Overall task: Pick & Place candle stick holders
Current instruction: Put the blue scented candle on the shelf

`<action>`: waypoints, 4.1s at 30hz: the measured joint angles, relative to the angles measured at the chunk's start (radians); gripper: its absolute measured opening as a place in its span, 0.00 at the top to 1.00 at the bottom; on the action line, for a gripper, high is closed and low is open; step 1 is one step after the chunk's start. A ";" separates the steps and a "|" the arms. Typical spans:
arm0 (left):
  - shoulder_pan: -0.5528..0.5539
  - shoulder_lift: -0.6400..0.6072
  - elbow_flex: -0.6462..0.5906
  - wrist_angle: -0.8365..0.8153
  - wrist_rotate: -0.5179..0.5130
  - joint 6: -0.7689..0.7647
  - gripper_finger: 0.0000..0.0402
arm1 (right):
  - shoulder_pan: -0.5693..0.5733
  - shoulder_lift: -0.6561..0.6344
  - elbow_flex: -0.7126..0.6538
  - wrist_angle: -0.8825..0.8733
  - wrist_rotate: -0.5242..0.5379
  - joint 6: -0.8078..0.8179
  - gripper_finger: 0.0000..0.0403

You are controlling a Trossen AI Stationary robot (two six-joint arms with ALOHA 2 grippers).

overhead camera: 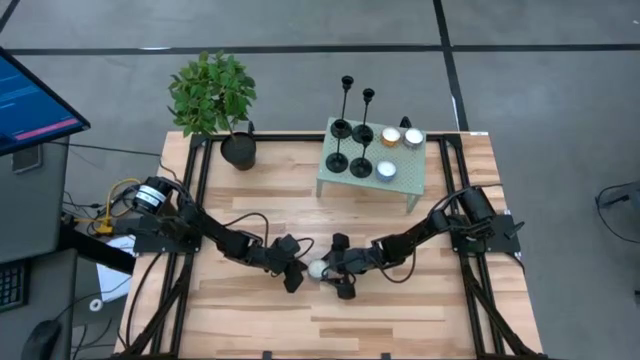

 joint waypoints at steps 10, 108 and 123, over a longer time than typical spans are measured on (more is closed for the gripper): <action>0.000 0.000 0.000 0.019 0.001 0.000 0.99 | -0.030 0.000 0.000 0.053 -0.045 0.009 0.30; -0.005 -0.695 0.000 0.007 -0.319 0.403 0.99 | -0.168 -1.192 0.041 -1.407 0.397 0.235 0.28; -0.004 -0.695 0.000 0.007 -0.351 0.428 0.99 | -0.464 -1.352 -0.084 -1.356 0.391 0.138 0.28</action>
